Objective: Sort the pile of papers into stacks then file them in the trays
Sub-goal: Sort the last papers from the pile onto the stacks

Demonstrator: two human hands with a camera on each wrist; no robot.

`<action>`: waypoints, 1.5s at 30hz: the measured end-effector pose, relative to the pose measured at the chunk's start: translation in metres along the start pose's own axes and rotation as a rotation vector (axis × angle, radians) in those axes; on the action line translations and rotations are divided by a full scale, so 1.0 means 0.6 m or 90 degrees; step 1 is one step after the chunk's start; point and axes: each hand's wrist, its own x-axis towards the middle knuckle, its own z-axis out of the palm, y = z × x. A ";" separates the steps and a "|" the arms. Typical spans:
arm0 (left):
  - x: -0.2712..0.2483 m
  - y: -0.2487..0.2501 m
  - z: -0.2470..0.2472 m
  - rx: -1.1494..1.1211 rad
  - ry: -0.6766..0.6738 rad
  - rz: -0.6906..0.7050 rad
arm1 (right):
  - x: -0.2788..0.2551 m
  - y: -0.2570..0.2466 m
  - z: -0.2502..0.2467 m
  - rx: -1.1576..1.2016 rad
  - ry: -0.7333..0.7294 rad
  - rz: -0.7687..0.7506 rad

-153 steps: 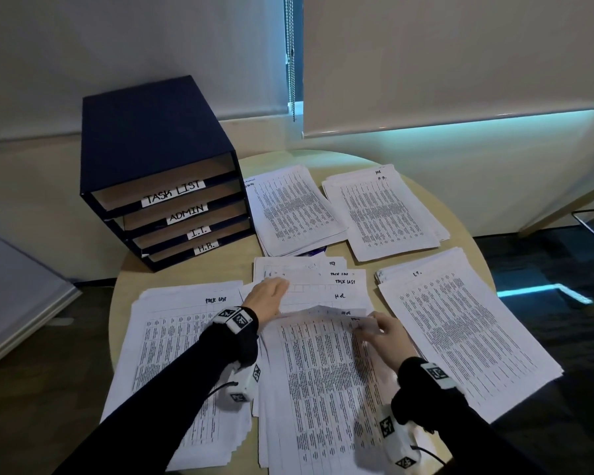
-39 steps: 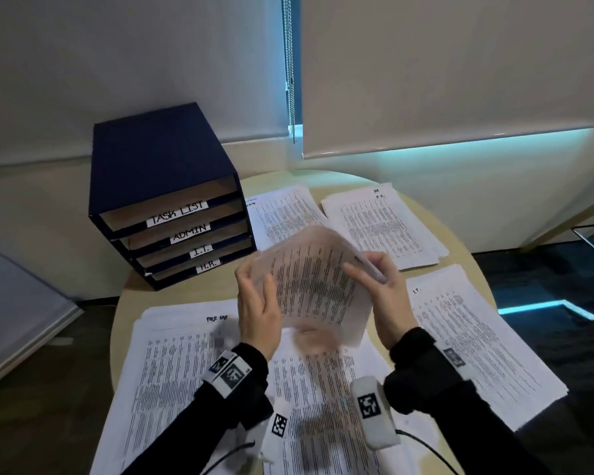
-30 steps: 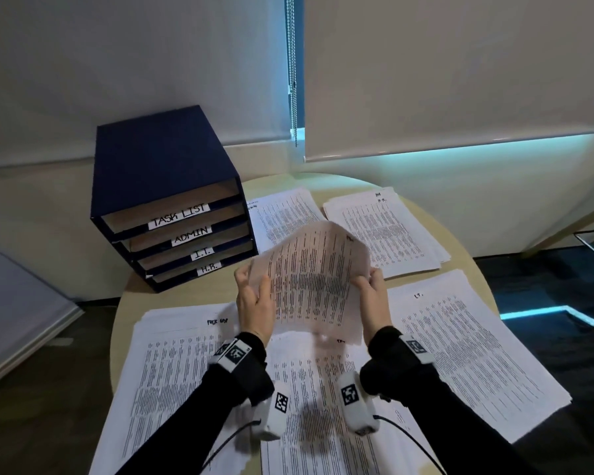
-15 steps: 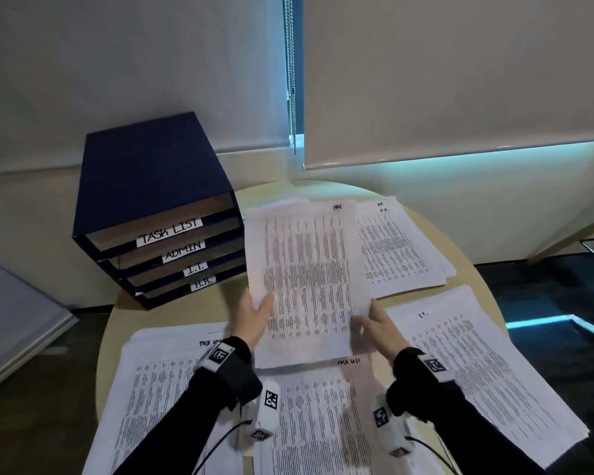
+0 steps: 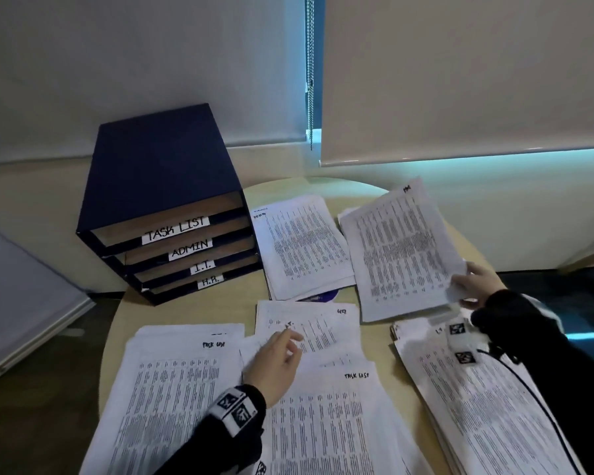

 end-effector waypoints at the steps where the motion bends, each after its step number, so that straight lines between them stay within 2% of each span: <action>1: -0.005 -0.009 0.000 0.032 -0.003 0.011 | 0.015 -0.004 -0.002 -0.030 0.020 -0.006; 5: -0.018 -0.035 -0.001 0.177 -0.044 0.072 | 0.033 -0.031 0.006 -0.028 0.073 -0.011; 8: -0.019 -0.041 0.001 0.283 -0.081 0.092 | 0.014 -0.035 0.032 -0.217 0.146 -0.072; 10: -0.019 -0.040 0.003 0.319 -0.099 0.097 | -0.031 -0.026 0.068 -0.195 0.082 -0.129; 12: -0.020 -0.037 0.006 0.342 -0.106 0.112 | -0.096 -0.004 0.111 -0.116 -0.020 -0.136; 14: -0.023 -0.034 0.009 0.347 -0.096 0.118 | -0.159 0.039 0.151 -0.108 -0.107 -0.081; 16: -0.027 -0.032 0.009 0.346 -0.086 0.112 | -0.209 0.094 0.188 -0.202 -0.147 -0.027; 18: -0.030 -0.030 0.006 0.362 -0.078 0.096 | -0.242 0.146 0.214 -0.345 -0.141 -0.017; 20: -0.033 -0.031 -0.001 0.390 -0.068 0.077 | -0.262 0.183 0.228 -0.414 -0.103 -0.031; 25: -0.041 -0.040 -0.013 0.431 -0.053 0.097 | -0.284 0.200 0.231 -0.389 -0.054 -0.056; 30: -0.048 -0.033 -0.022 0.394 -0.038 0.124 | -0.303 0.193 0.236 -0.315 -0.020 -0.097; 36: -0.052 -0.037 -0.032 0.266 -0.033 0.086 | -0.323 0.197 0.245 -0.269 0.031 -0.148; 41: -0.048 -0.046 -0.038 0.216 -0.027 0.070 | -0.318 0.203 0.229 -0.293 0.022 -0.197; 45: -0.034 -0.060 -0.044 0.056 -0.017 -0.033 | -0.318 0.214 0.214 -0.335 -0.019 -0.272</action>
